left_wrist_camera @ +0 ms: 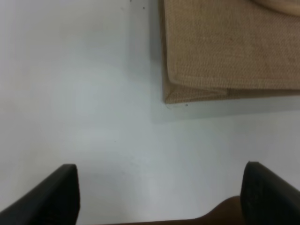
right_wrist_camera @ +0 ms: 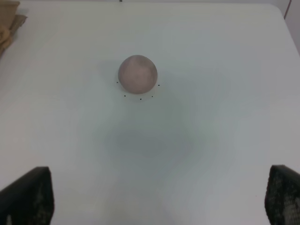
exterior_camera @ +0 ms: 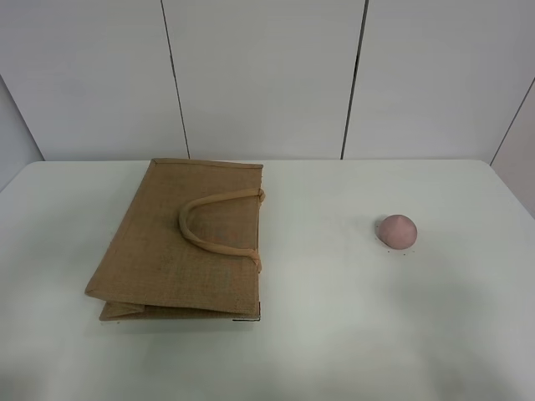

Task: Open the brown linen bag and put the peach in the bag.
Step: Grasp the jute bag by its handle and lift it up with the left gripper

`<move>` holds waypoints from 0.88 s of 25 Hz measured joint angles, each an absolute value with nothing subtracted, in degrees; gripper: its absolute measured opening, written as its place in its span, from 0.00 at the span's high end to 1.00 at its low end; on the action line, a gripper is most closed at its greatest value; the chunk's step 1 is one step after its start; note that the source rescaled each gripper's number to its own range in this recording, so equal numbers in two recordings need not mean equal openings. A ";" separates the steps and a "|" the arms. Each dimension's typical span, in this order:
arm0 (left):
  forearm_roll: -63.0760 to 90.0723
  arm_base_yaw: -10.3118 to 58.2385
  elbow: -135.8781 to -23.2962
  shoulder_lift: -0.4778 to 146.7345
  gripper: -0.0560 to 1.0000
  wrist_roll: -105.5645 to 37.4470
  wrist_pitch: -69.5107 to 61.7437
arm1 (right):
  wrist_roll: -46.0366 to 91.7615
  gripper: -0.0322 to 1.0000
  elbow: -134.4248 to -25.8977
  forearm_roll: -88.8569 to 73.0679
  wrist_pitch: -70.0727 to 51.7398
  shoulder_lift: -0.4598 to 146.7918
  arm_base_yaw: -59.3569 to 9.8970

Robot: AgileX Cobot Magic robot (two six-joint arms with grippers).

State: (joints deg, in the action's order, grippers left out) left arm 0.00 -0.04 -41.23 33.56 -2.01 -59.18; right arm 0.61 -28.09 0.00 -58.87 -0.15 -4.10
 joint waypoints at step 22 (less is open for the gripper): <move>0.00 6.74 -89.31 104.95 0.01 7.67 -58.56 | 0.61 0.00 -28.09 0.00 -58.87 -0.15 -4.10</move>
State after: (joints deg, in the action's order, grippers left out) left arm 0.00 6.74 -89.31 104.95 7.67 -58.56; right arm 0.61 -28.09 0.00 -58.87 -0.15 -4.10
